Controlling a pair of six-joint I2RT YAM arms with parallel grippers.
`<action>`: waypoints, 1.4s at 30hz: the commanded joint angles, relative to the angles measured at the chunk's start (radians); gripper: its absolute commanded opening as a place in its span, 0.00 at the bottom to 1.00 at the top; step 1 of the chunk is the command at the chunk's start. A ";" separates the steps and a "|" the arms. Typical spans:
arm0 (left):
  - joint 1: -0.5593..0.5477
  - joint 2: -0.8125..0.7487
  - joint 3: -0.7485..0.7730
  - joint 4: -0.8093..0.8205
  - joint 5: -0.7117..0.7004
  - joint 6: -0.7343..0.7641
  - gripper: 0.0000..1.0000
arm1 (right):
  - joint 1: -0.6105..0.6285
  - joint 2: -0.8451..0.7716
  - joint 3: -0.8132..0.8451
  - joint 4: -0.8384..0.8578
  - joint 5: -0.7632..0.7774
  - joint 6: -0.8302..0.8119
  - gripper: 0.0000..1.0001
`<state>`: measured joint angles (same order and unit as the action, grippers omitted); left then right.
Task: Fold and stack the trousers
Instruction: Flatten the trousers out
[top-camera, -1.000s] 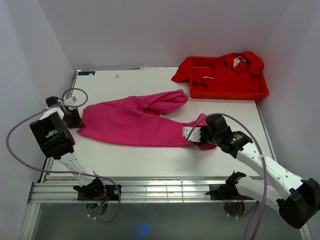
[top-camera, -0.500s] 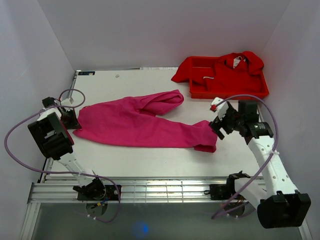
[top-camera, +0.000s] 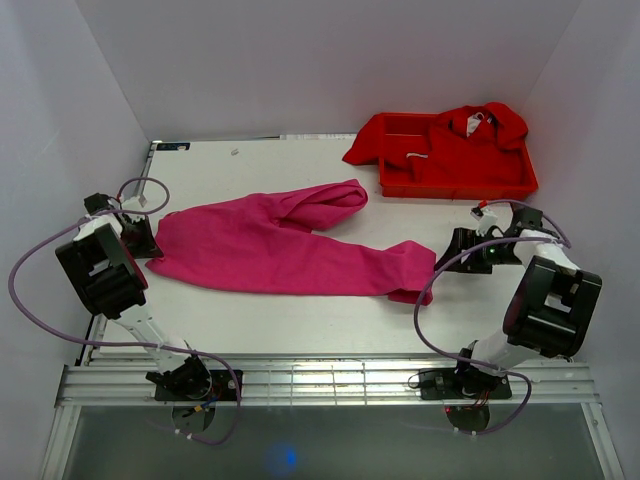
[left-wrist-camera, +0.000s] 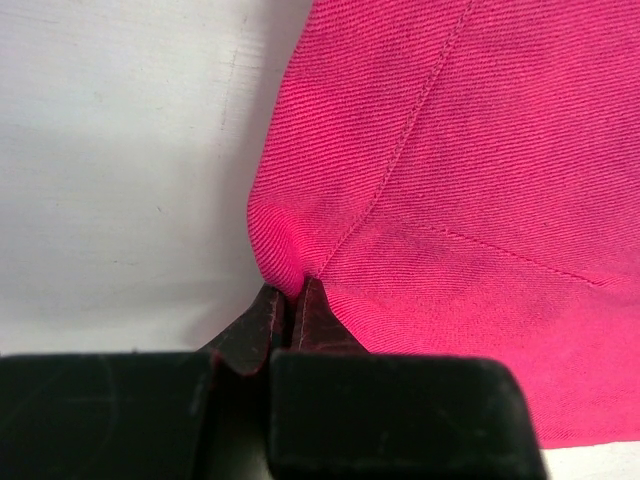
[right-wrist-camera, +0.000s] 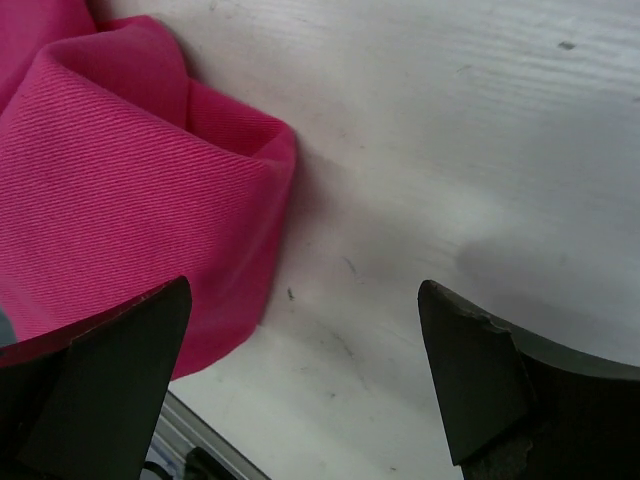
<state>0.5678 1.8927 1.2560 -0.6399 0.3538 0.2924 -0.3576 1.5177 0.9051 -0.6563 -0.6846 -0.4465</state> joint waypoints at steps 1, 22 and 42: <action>0.012 0.003 0.017 -0.009 -0.026 0.004 0.00 | 0.015 0.004 -0.057 0.073 -0.171 0.152 1.00; 0.012 0.008 0.000 0.008 -0.012 0.001 0.00 | 0.081 -0.060 0.230 -0.069 0.077 0.103 0.08; 0.012 -0.004 -0.010 0.009 -0.027 0.007 0.00 | 0.985 -0.211 0.015 0.104 0.469 0.119 0.90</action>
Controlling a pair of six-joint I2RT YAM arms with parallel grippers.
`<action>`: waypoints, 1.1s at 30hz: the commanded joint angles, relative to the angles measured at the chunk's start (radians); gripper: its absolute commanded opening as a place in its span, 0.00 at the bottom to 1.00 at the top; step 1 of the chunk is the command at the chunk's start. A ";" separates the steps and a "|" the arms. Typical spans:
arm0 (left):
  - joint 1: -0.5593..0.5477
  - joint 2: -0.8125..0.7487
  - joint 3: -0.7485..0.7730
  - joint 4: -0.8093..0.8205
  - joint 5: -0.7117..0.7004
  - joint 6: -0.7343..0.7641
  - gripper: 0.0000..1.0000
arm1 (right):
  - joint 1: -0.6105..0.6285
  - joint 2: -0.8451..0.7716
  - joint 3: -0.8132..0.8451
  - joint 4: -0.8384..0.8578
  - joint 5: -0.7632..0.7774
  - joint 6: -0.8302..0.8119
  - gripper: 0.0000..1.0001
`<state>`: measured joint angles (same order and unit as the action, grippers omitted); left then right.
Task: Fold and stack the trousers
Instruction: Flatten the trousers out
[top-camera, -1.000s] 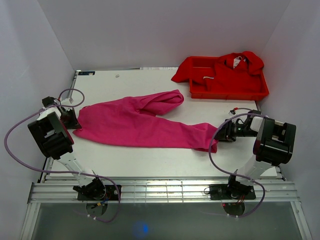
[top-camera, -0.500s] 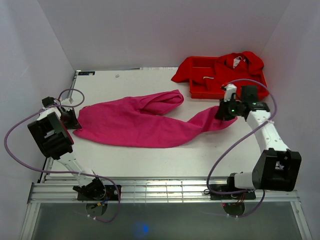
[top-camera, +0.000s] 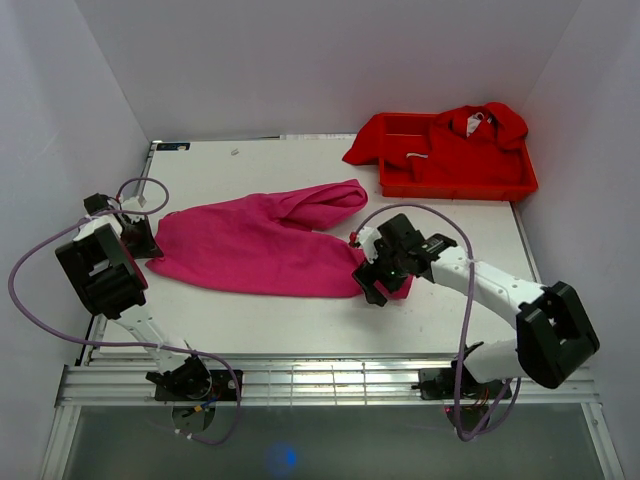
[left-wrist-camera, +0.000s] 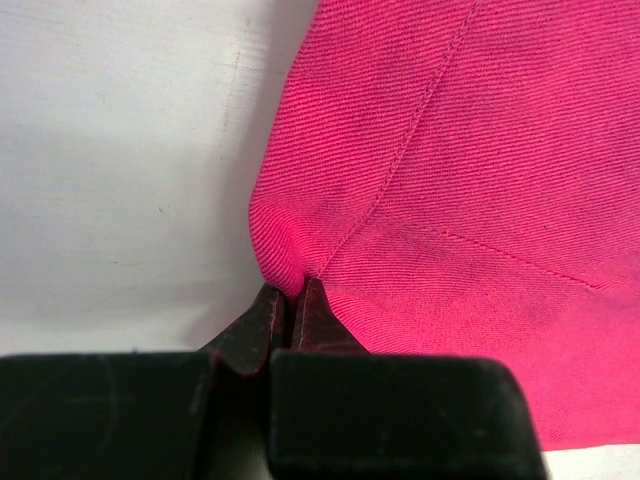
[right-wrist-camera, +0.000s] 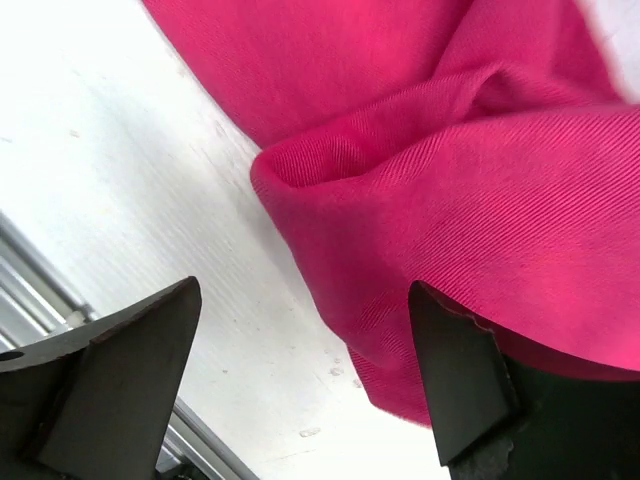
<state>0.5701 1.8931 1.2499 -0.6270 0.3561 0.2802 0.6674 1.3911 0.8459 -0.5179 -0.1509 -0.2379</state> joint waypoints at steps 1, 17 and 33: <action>0.008 -0.003 -0.004 -0.005 -0.028 0.020 0.00 | -0.069 -0.108 0.097 -0.053 -0.149 -0.112 0.90; 0.011 0.012 0.005 -0.016 -0.028 0.010 0.00 | -0.462 0.409 0.605 -0.203 -0.337 -0.224 0.92; 0.022 0.029 0.002 -0.013 -0.051 0.033 0.00 | -0.590 0.569 0.581 -0.664 -0.691 -0.458 0.74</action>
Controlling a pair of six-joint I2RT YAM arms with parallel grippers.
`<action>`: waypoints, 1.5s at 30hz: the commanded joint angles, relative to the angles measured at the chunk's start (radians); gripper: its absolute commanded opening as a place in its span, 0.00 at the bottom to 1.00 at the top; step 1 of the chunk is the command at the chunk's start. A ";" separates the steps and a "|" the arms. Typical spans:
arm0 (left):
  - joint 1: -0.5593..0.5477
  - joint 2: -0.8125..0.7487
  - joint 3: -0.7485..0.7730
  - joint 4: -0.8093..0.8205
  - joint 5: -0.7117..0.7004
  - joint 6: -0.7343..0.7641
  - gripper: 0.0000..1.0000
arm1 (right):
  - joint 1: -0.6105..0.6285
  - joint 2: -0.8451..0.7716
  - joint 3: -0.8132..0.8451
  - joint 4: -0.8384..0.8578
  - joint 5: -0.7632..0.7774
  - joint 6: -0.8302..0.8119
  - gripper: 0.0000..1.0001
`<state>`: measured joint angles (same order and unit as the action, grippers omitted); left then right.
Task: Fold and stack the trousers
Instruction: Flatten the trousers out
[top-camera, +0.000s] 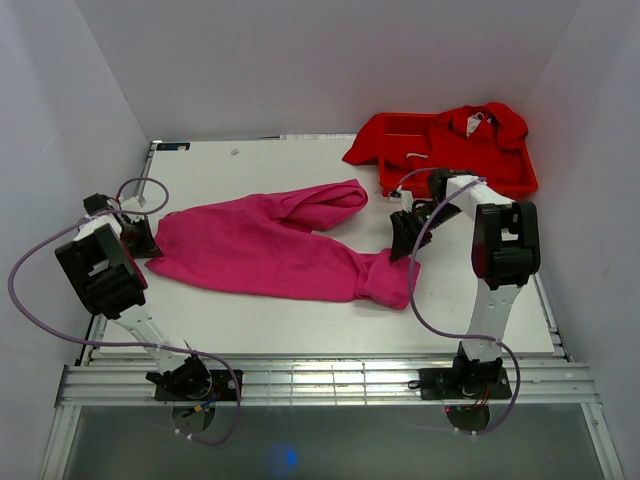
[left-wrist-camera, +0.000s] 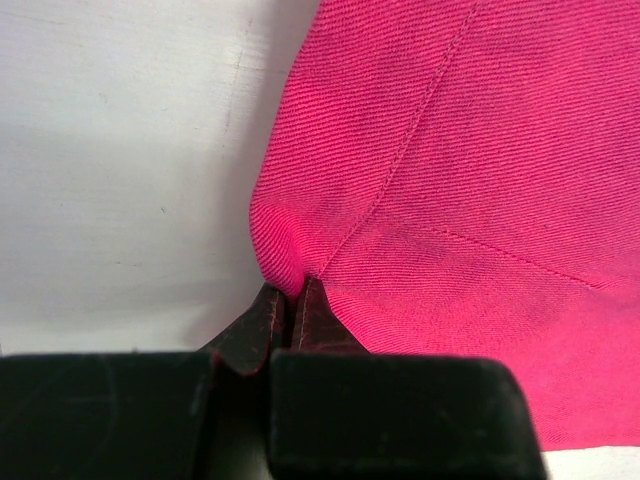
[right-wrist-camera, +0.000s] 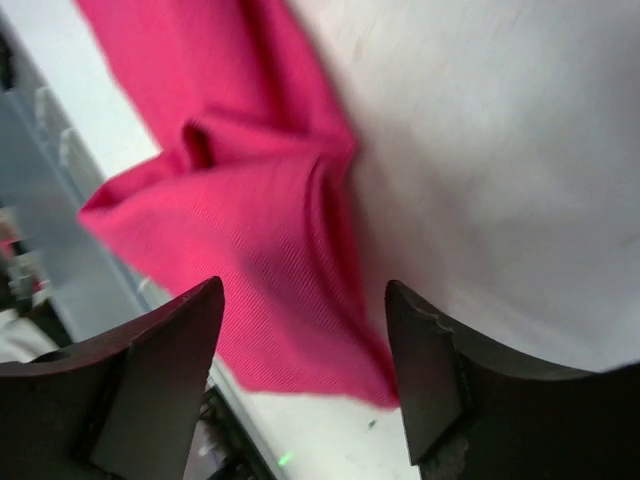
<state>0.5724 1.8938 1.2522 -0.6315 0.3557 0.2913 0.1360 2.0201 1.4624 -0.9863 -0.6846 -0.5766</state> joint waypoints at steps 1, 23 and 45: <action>0.020 0.033 0.000 -0.007 -0.050 0.020 0.00 | -0.071 -0.066 -0.039 -0.257 -0.173 -0.144 0.70; 0.216 0.008 0.056 -0.120 -0.075 0.258 0.00 | -0.581 -0.445 -0.428 -0.031 0.275 -0.420 0.08; -0.394 -0.513 -0.193 -0.379 0.217 0.796 0.77 | -0.559 -0.336 -0.220 -0.012 0.312 -0.345 0.08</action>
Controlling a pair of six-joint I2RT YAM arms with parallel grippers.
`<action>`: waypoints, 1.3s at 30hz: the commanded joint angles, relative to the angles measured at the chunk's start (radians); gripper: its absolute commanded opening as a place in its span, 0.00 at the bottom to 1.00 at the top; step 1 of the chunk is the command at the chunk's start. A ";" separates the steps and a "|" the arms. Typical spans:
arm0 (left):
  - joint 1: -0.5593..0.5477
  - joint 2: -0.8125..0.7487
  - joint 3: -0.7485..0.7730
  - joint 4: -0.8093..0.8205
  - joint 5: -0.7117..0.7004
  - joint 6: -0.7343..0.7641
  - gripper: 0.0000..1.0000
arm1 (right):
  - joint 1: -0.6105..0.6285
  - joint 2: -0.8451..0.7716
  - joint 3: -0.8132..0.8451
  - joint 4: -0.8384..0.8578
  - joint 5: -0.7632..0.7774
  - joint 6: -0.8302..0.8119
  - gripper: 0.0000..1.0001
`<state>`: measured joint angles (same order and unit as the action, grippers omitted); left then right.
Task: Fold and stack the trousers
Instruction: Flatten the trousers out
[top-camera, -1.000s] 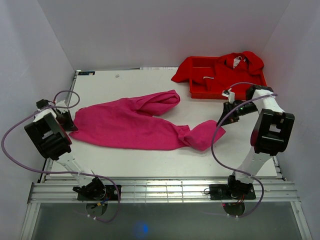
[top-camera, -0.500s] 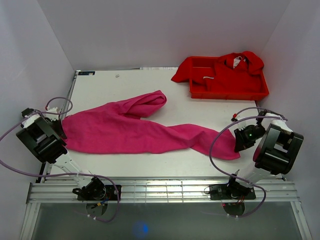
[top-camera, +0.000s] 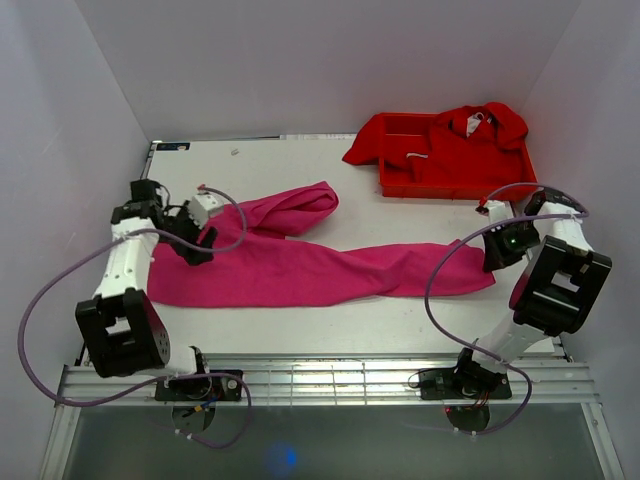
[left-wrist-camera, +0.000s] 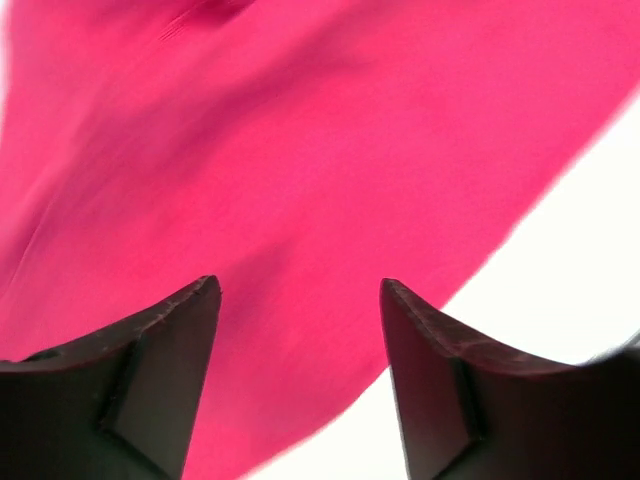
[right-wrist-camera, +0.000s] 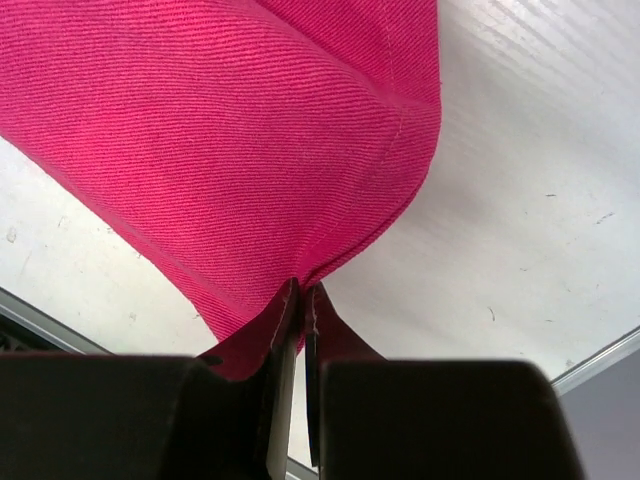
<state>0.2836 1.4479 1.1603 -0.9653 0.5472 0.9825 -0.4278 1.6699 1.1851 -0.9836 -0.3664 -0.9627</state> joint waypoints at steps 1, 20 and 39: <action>-0.141 -0.089 -0.169 -0.041 0.005 0.110 0.74 | 0.004 0.017 0.077 -0.018 -0.008 0.045 0.08; -0.388 -0.114 -0.386 0.187 -0.137 0.010 0.00 | 0.024 0.140 0.507 -0.207 -0.002 0.075 0.08; -0.176 -0.121 -0.366 -0.207 -0.262 0.285 0.22 | 0.092 -0.105 -0.098 0.007 0.206 -0.168 0.77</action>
<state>0.0967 1.3365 0.7567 -1.1744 0.3271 1.2602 -0.3710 1.5520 0.9707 -0.9588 -0.1177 -1.1255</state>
